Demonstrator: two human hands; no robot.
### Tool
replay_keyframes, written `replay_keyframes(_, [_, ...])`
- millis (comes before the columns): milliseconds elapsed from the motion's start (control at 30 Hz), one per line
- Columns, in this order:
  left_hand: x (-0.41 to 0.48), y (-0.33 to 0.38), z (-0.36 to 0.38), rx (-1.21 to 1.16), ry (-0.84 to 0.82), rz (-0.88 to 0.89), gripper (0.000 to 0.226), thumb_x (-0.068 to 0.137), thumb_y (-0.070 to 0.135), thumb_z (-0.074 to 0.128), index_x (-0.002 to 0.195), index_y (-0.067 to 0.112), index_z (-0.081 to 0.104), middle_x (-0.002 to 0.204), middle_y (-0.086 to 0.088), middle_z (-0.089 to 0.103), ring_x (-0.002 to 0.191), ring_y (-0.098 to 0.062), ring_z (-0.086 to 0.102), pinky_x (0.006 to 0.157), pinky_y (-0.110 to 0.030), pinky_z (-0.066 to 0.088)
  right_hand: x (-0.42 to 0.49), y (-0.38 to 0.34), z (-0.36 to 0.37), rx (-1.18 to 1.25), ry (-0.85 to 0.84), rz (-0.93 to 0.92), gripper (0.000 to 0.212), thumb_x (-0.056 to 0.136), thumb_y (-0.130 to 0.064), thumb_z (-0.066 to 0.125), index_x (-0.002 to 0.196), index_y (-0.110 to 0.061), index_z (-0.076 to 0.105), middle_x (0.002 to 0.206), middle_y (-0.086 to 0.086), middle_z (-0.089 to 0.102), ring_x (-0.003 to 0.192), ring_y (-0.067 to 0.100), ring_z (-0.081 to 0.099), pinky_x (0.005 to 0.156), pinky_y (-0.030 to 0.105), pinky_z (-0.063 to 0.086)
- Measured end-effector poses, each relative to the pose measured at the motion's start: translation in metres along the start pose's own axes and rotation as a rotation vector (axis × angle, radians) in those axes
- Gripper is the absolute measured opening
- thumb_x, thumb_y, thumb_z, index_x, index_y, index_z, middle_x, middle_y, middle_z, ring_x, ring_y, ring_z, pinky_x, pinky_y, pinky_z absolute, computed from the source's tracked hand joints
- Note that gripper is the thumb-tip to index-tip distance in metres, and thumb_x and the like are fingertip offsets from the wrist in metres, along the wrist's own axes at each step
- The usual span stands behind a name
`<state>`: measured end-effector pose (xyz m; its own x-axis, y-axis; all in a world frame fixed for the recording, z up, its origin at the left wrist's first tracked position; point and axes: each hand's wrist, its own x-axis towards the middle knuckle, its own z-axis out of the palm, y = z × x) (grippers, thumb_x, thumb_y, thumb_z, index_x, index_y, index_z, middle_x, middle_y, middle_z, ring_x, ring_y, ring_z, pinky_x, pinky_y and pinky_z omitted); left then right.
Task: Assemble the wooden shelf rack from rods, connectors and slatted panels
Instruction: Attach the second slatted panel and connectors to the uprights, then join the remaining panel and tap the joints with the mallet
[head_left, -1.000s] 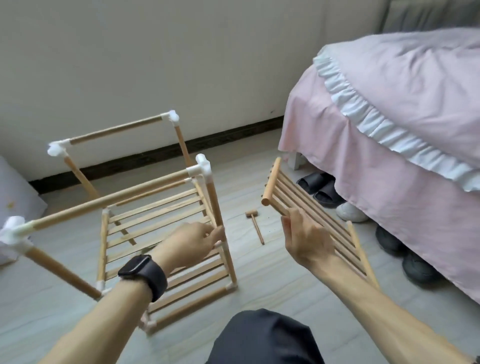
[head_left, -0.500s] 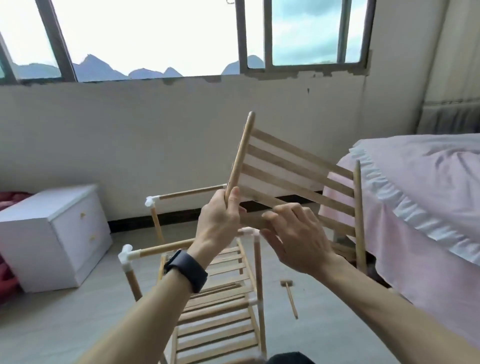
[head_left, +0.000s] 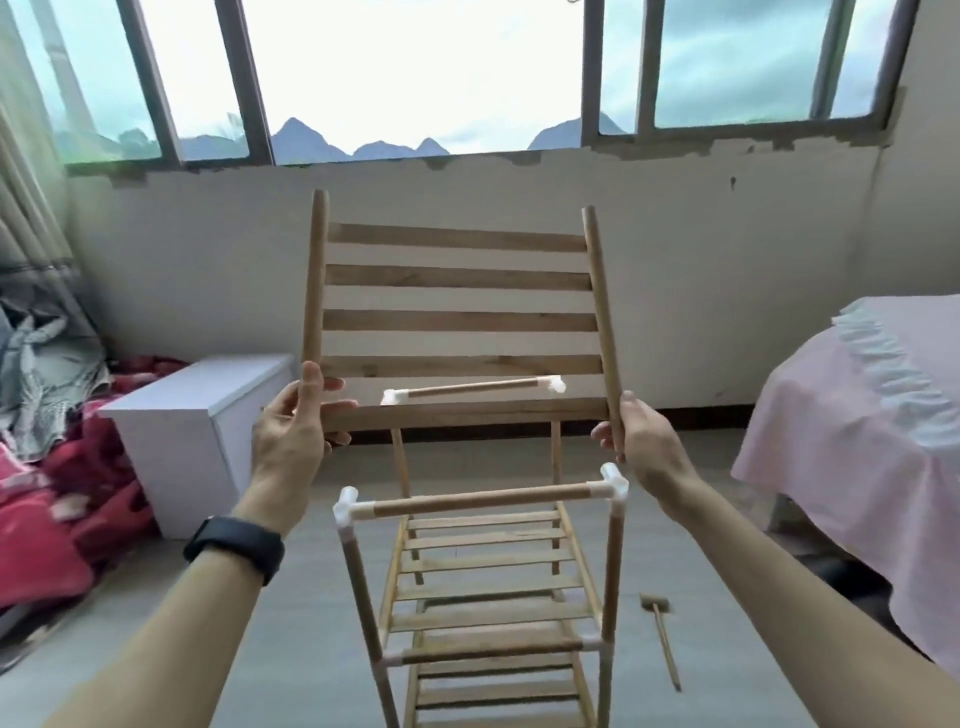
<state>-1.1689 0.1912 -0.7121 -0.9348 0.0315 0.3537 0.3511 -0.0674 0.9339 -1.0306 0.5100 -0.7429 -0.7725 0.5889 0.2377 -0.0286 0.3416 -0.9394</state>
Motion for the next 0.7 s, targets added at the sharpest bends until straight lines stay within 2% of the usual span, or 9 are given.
replay_keyframes(67, [0.009, -0.009, -0.005, 0.028, 0.028, -0.045, 0.051, 0.092, 0.07, 0.043, 0.107, 0.028, 0.069, 0.094, 0.0, 0.077, 0.068, -0.005, 0.07, 0.057, -0.02, 0.051, 0.01, -0.004, 0.015, 0.031, -0.033, -0.03, 0.048, 0.111, -0.044, 0.022, 0.092, -0.014, 0.055, 0.083, 0.005, 0.056, 0.077, 0.017, 0.051, 0.076, 0.031, 0.044])
replay_keyframes(133, [0.016, -0.017, -0.007, 0.105, 0.01, -0.105, 0.058, 0.09, 0.077, 0.035, 0.113, 0.033, 0.066, 0.112, -0.006, 0.07, 0.072, -0.012, 0.067, 0.059, -0.023, 0.049, 0.02, -0.006, 0.024, -0.01, -0.066, -0.062, 0.044, 0.11, -0.046, 0.022, 0.098, -0.015, 0.051, 0.082, 0.001, 0.049, 0.074, 0.014, 0.047, 0.072, 0.026, 0.04])
replay_keyframes(233, [0.029, -0.023, -0.003, 0.245, -0.064, -0.217, 0.07, 0.09, 0.08, 0.016, 0.124, 0.033, 0.055, 0.121, -0.004, 0.058, 0.049, -0.008, 0.053, 0.041, -0.019, 0.04, 0.034, -0.001, 0.028, -0.059, -0.075, -0.074, 0.045, 0.109, -0.049, 0.024, 0.11, -0.01, 0.049, 0.084, 0.001, 0.049, 0.072, 0.012, 0.047, 0.065, 0.025, 0.042])
replay_keyframes(300, [0.04, -0.026, 0.0, 0.185, -0.093, -0.333, 0.062, 0.1, 0.068, 0.016, 0.125, 0.02, 0.047, 0.111, -0.003, 0.053, 0.04, -0.006, 0.04, 0.036, -0.018, 0.032, 0.043, 0.005, 0.028, -0.07, -0.074, -0.06, 0.046, 0.108, -0.05, 0.025, 0.113, -0.01, 0.048, 0.084, 0.002, 0.051, 0.07, 0.012, 0.048, 0.063, 0.027, 0.043])
replay_keyframes(400, [0.046, -0.034, -0.003, 0.07, -0.181, -0.46, 0.035, 0.107, 0.037, 0.036, 0.116, 0.009, 0.055, 0.09, -0.006, 0.046, 0.054, -0.012, 0.043, 0.048, -0.023, 0.036, 0.054, 0.024, 0.026, -0.088, -0.08, -0.01, 0.049, 0.107, -0.054, 0.027, 0.114, -0.01, 0.049, 0.09, 0.005, 0.055, 0.074, 0.014, 0.051, 0.067, 0.03, 0.043])
replay_keyframes(467, [0.044, -0.045, -0.006, 0.145, -0.242, -0.436, 0.03, 0.106, 0.028, 0.047, 0.123, 0.011, 0.063, 0.099, -0.009, 0.056, 0.077, -0.018, 0.055, 0.065, -0.027, 0.045, 0.058, 0.041, 0.025, -0.107, -0.094, 0.033, 0.053, 0.106, -0.057, 0.027, 0.112, -0.01, 0.051, 0.093, 0.007, 0.056, 0.078, 0.017, 0.051, 0.068, 0.032, 0.042])
replay_keyframes(567, [0.035, -0.061, -0.012, 0.17, -0.269, -0.425, 0.03, 0.103, 0.037, 0.053, 0.129, 0.027, 0.065, 0.119, -0.004, 0.066, 0.104, -0.023, 0.064, 0.084, -0.038, 0.05, 0.064, 0.059, 0.024, -0.099, -0.128, 0.087, 0.052, 0.105, -0.058, 0.031, 0.106, -0.011, 0.054, 0.092, 0.008, 0.059, 0.078, 0.019, 0.052, 0.068, 0.035, 0.043])
replay_keyframes(633, [0.032, -0.071, -0.016, 0.106, -0.254, -0.49, 0.033, 0.101, 0.041, 0.056, 0.132, 0.032, 0.063, 0.12, -0.002, 0.066, 0.103, -0.025, 0.071, 0.092, -0.047, 0.052, 0.068, 0.065, 0.027, -0.031, -0.14, 0.126, 0.048, 0.105, -0.057, 0.035, 0.101, -0.013, 0.054, 0.087, 0.005, 0.058, 0.075, 0.02, 0.052, 0.068, 0.037, 0.045])
replay_keyframes(700, [0.029, -0.077, -0.015, 0.008, -0.25, -0.524, 0.036, 0.098, 0.042, 0.059, 0.132, 0.033, 0.063, 0.121, -0.003, 0.066, 0.094, -0.025, 0.075, 0.089, -0.047, 0.056, 0.07, 0.067, 0.028, 0.011, -0.129, 0.158, 0.044, 0.105, -0.056, 0.038, 0.1, -0.015, 0.053, 0.087, 0.005, 0.055, 0.072, 0.02, 0.051, 0.067, 0.038, 0.047])
